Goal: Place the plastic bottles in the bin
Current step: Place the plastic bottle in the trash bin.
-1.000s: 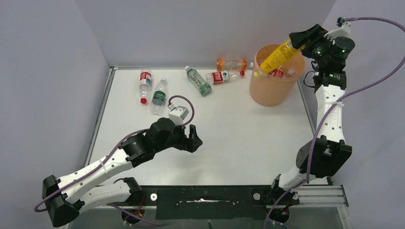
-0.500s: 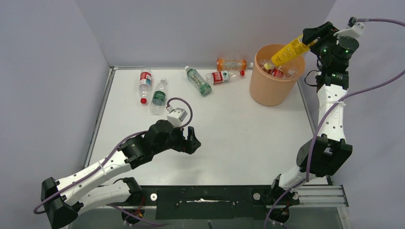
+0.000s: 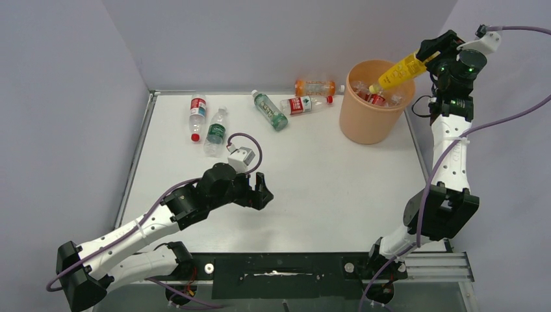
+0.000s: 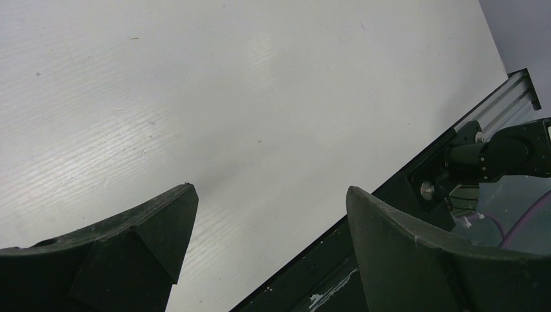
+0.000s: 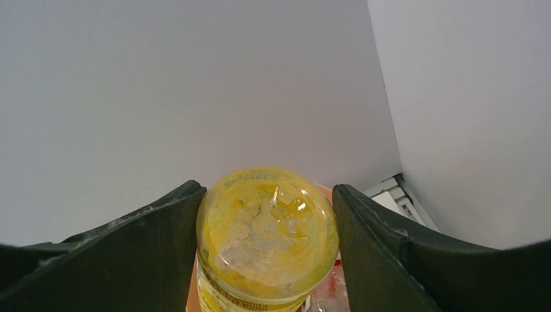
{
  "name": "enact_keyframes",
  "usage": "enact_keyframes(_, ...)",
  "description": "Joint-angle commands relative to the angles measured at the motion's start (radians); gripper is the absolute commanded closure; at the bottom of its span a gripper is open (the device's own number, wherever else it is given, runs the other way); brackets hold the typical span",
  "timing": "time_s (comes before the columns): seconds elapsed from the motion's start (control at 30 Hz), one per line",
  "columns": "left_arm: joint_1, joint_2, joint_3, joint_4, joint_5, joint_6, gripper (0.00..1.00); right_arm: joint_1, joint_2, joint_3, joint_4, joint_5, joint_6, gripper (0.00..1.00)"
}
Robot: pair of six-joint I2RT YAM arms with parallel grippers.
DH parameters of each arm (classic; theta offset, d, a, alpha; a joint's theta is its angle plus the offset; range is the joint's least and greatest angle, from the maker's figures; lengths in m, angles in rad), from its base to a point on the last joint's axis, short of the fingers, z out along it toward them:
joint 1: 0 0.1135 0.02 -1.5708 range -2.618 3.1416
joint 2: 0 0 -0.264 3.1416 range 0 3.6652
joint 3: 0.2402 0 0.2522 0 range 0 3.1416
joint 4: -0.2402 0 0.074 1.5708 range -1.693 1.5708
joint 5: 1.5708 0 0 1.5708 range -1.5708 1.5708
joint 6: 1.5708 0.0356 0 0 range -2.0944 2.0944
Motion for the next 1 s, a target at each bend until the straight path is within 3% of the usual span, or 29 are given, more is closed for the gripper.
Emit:
enact_keyframes(0.0, 0.010, -0.009, 0.035, 0.043, 0.000, 0.016, 0.14, -0.004, 0.034, 0.026, 0.044, 0.058, -0.047, 0.42)
enact_keyframes(0.43, 0.015, -0.007, 0.055, 0.026, 0.000, 0.011, 0.14, 0.046, 0.168, 0.132, 0.007, 0.120, -0.142, 0.38)
enact_keyframes(0.53, 0.017, -0.014, 0.052, 0.027, 0.001, 0.005, 0.14, 0.090, 0.191, 0.161, -0.009, 0.141, -0.208, 0.29)
enact_keyframes(0.6, 0.017, -0.017, 0.050, 0.030, 0.000, 0.002, 0.14, 0.130, 0.194, 0.181, -0.028, 0.165, -0.262, 0.15)
enact_keyframes(0.7, 0.020, -0.013, 0.048, 0.036, 0.002, -0.001, 0.14, 0.193, 0.177, 0.182, -0.054, 0.207, -0.336, 0.03)
enact_keyframes(0.97, 0.022, 0.013, 0.042, 0.054, 0.008, -0.011, 0.14, 0.245, 0.007, 0.095, -0.177, 0.245, -0.327, 0.02)
